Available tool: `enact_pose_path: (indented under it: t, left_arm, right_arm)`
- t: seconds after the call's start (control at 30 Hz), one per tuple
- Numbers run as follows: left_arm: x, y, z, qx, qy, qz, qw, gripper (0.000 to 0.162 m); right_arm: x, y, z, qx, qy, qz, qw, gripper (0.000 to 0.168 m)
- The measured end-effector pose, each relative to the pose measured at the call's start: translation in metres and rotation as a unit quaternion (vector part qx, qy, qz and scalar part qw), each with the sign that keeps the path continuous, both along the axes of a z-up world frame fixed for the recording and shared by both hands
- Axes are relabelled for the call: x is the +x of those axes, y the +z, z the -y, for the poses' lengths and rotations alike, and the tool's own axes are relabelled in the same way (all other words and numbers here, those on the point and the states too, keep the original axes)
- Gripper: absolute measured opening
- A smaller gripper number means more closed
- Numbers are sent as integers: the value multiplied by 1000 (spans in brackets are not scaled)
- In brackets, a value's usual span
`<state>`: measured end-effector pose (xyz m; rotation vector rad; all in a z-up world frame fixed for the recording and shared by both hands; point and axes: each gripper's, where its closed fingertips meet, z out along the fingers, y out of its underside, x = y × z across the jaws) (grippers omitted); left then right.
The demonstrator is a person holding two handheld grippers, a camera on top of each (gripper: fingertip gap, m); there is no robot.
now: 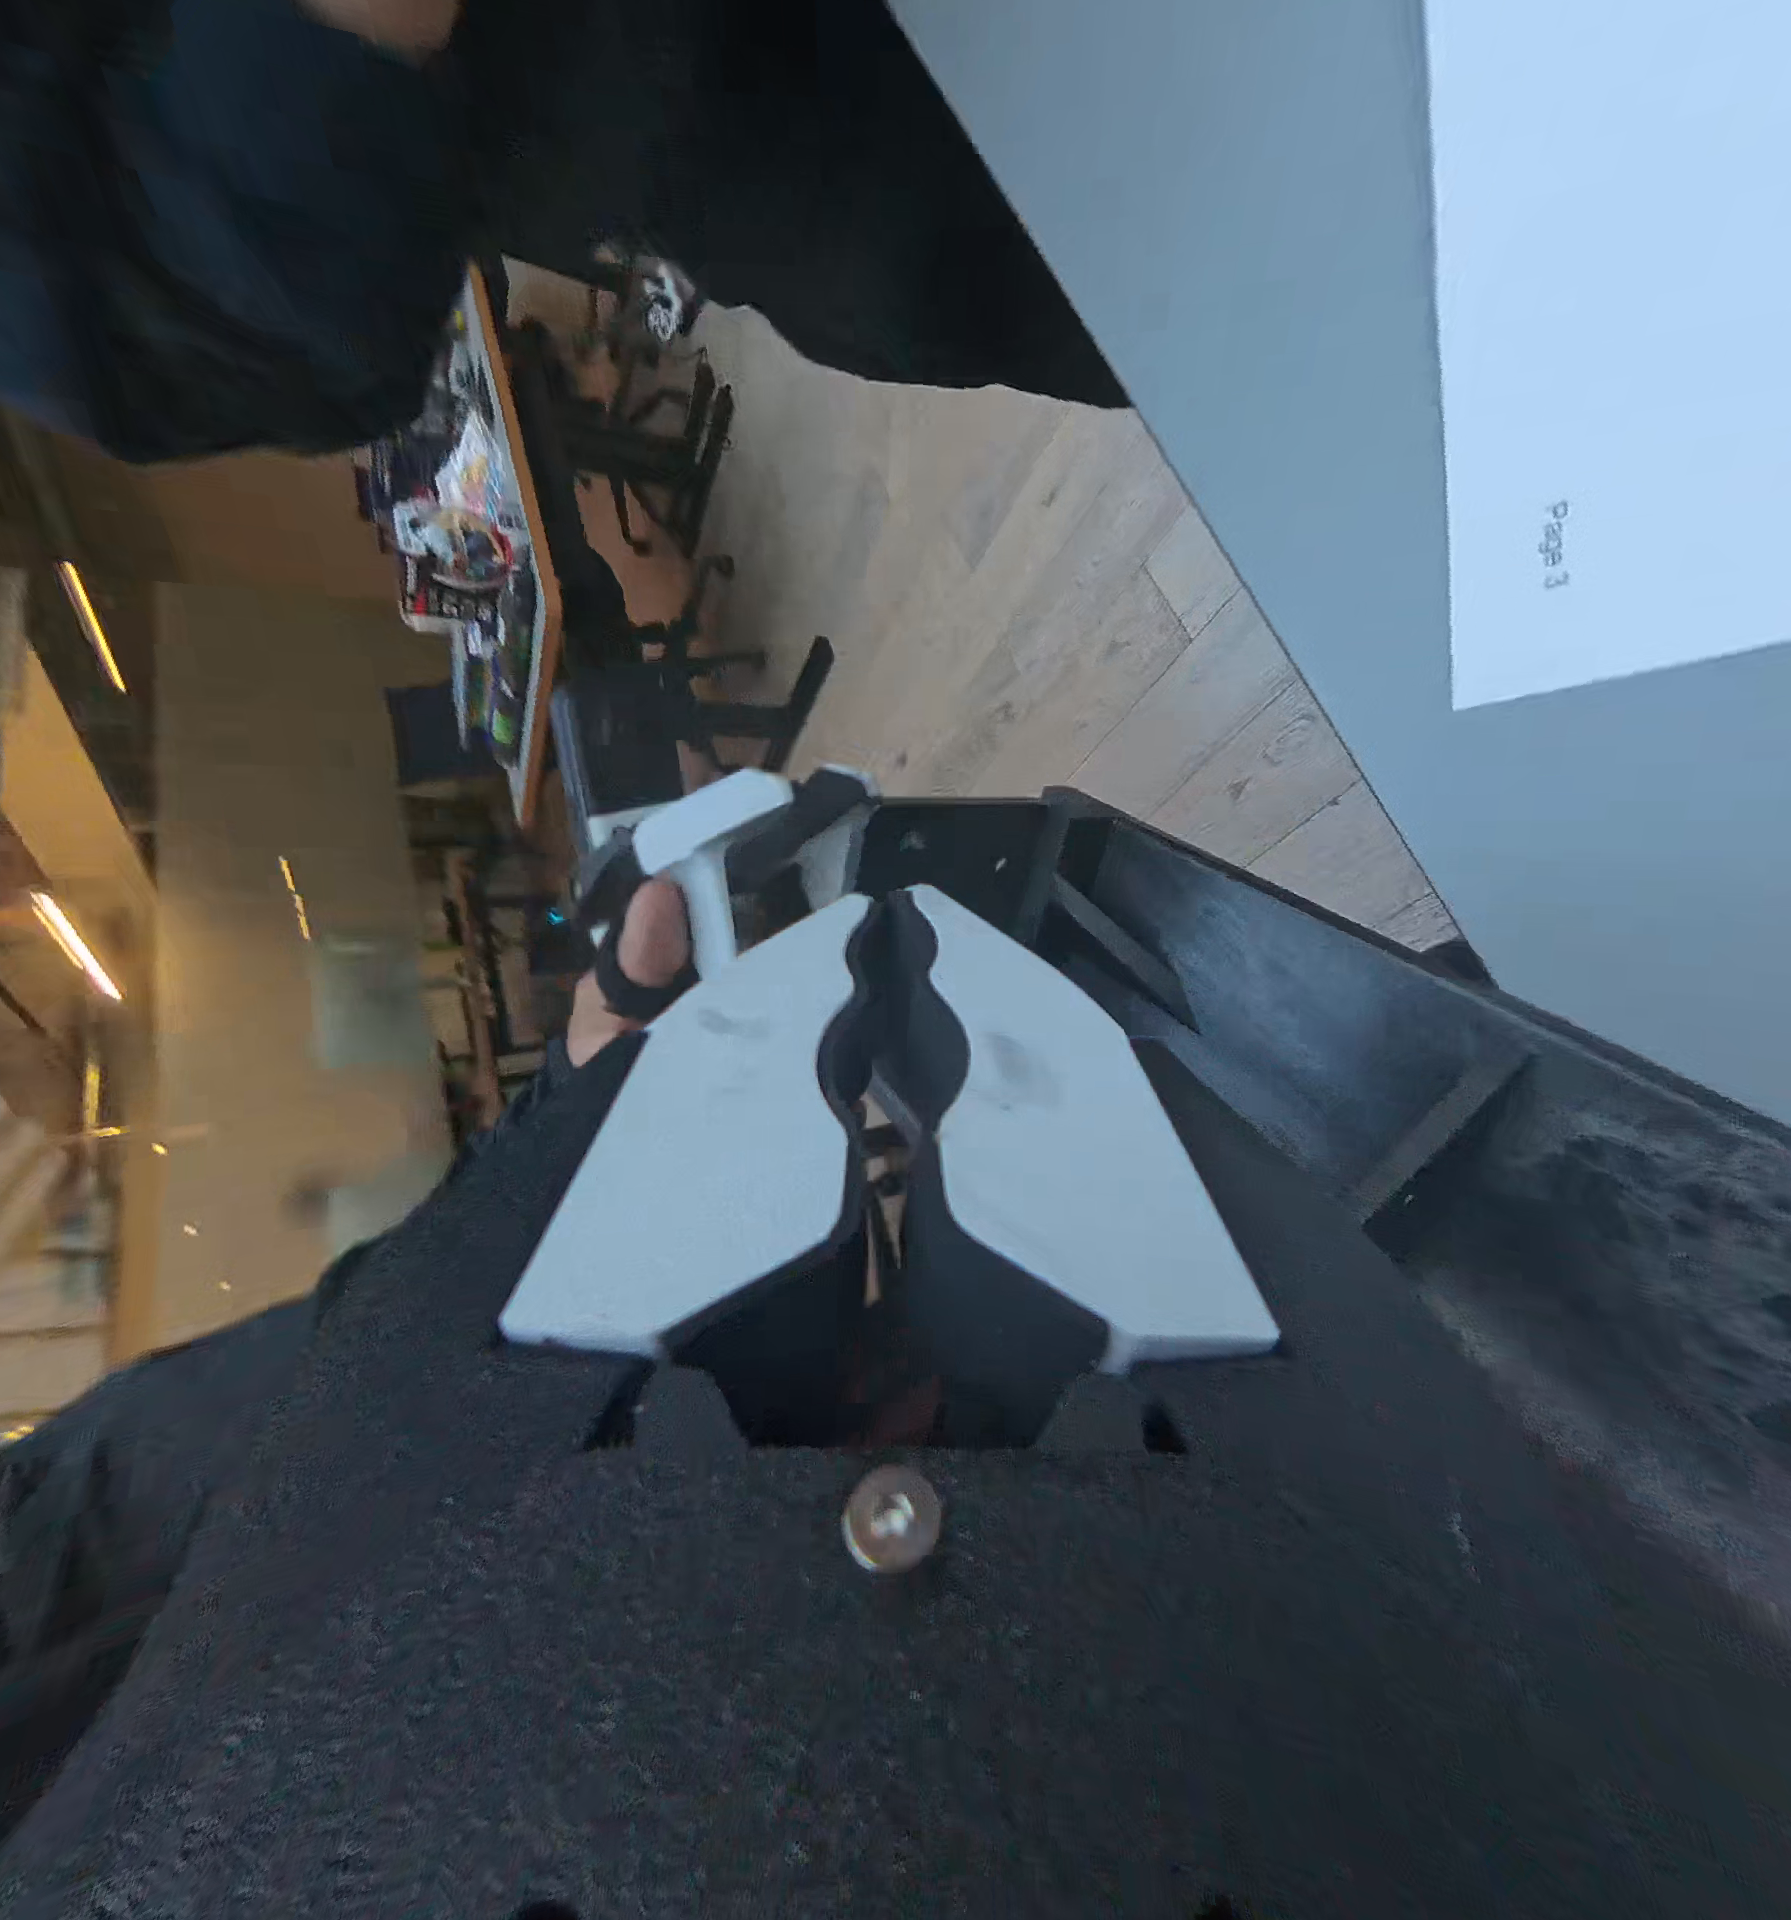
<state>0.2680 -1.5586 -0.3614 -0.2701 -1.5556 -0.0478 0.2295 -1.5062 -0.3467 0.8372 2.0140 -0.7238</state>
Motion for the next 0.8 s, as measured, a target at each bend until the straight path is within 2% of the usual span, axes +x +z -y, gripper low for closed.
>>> enact_pose_path:
  t: [0.03, 0.1, 0.13, 0.23, 0.37, 0.47, 0.57, 0.67, 0.73, 0.8]
  left_arm:
    - [-1, 0, -2, -1, -3, 11, 1000, 18]
    - [-3, -1, -5, -20, -12, 30, 999, 3]
    - [-4, -2, -6, -26, -17, 46, 998, 1]
    - [-5, -2, -9, -29, -40, 75, 996, 2]
    - [-5, 5, -9, -34, -44, 95, 994, 3]
    - [-12, 10, -7, -22, -29, 100, 994, 3]
    - [-14, 8, -10, -26, -27, 128, 991, 3]
    - [-13, 12, -14, -95, -64, 166, 980, 4]
    - [-12, 14, -16, -160, -103, 190, 963, 6]
    - [-10, 14, -20, -187, -135, 209, 950, 9]
  right_arm:
    - [1, -7, 1, 21, -4, 17, 1000, 3]
    - [9, -15, 1, 54, 5, 53, 997, 4]
    - [12, -17, 1, 62, 6, 69, 996, 4]
    - [19, -16, 9, 55, 0, 121, 991, 3]
    - [-1, -7, 15, 16, -73, 199, 977, 3]
    - [12, -6, 21, 24, -68, 217, 974, 3]
    - [6, -13, 13, 52, -96, 215, 970, 4]
    - [0, -20, 3, 64, -97, 180, 977, 3]
    - [7, -12, 11, 37, -71, 195, 978, 4]
    - [10, -6, 15, 25, -68, 204, 976, 3]
